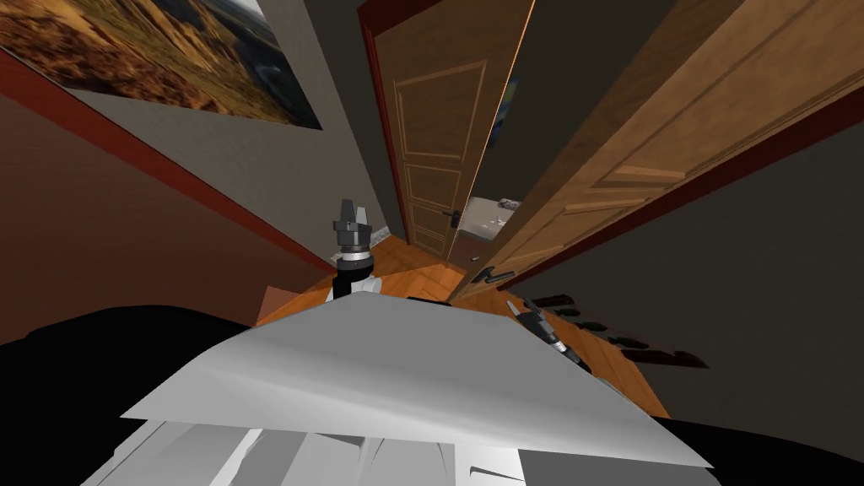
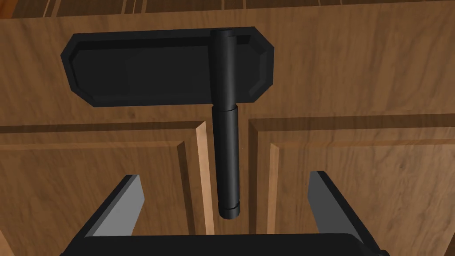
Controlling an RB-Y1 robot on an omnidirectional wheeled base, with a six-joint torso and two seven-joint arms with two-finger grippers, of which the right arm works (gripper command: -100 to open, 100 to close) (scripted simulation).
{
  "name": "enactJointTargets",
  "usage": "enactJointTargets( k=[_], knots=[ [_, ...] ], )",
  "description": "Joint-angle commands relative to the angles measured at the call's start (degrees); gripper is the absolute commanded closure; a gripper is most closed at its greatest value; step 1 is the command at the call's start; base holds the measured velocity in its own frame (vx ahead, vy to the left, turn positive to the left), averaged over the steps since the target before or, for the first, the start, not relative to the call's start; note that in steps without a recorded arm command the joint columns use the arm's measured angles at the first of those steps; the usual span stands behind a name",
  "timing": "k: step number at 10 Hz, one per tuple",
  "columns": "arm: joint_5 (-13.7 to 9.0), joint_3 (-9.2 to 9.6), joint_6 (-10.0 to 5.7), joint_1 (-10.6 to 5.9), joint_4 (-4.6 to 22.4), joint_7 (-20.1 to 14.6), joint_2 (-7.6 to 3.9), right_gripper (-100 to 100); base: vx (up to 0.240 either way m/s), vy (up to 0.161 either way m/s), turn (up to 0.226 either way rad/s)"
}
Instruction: Pull the door open
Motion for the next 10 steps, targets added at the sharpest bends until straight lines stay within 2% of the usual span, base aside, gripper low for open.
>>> enactJointTargets(
  k=[1,5,6,7,10],
  knots=[
    [-0.81,-0.67,0.9,-0.75,1.05,-0.47,0.12,-100,0.013,0.077,0.228],
    [-3.3,-2.73,3.66,-3.03,4.26,-1.89,0.5,-100,0.093,0.106,0.267],
    [-2.86,-2.33,3.26,-2.98,4.03,-1.66,0.56,-100,0.063,0.019,0.045],
    [-2.86,-2.33,3.26,-2.98,4.03,-1.66,0.56,100,-0.006,0.0,-0.04],
    [-2.86,-2.33,3.26,-2.98,4.03,-1.66,0.56,100,-0.016,-0.005,0.007]
  ],
)
